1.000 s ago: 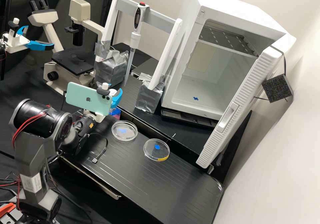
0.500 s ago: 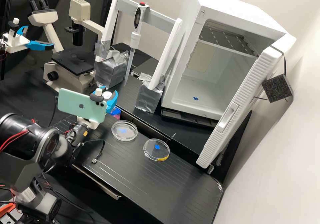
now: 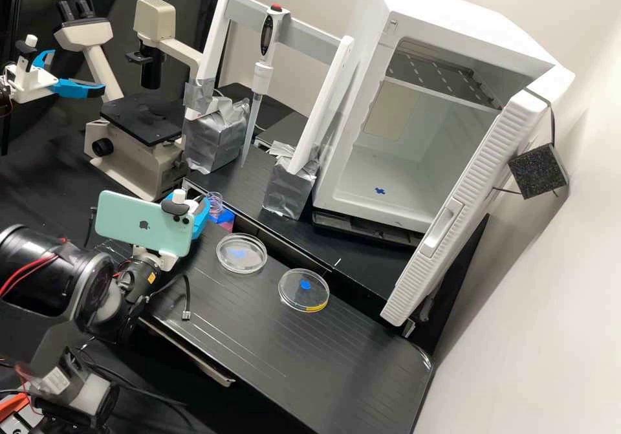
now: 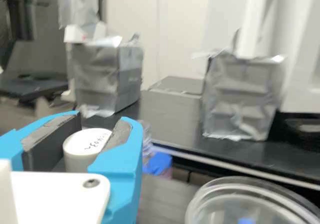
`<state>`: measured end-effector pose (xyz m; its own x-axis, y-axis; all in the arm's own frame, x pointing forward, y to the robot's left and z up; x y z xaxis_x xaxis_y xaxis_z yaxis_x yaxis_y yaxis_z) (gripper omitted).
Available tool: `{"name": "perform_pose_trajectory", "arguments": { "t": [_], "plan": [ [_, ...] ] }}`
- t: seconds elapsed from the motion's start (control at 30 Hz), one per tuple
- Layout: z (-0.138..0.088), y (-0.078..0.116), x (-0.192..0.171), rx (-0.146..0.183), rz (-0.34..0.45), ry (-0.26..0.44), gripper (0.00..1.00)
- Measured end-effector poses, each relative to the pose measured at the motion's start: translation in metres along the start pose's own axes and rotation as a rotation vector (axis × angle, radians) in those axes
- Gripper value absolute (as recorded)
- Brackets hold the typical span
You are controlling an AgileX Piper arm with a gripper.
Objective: Open the bottle
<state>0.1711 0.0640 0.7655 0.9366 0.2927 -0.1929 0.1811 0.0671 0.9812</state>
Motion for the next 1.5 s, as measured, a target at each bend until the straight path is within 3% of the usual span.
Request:
{"name": "perform_pose_trajectory", "arguments": {
  "t": [0.3, 0.33, 0.7, 0.93, 1.23, 1.33, 1.5],
  "plan": [
    [0.005, -0.007, 0.003, -0.001, -0.029, -0.020, 0.00],
    [0.005, -0.007, 0.003, -0.001, -0.029, -0.024, 1.00],
    [0.007, -0.004, 0.003, 0.001, -0.010, -0.039, 1.00],
    [0.006, 0.007, -0.004, -0.004, 0.045, -0.023, 1.00],
    [0.001, 0.040, -0.019, 0.046, 0.176, 0.060, 1.00],
    [0.007, 0.050, -0.023, 0.089, 0.234, 0.037, 1.00],
    [0.014, 0.060, -0.017, 0.101, 0.288, -0.009, 1.00]
  ]
}}
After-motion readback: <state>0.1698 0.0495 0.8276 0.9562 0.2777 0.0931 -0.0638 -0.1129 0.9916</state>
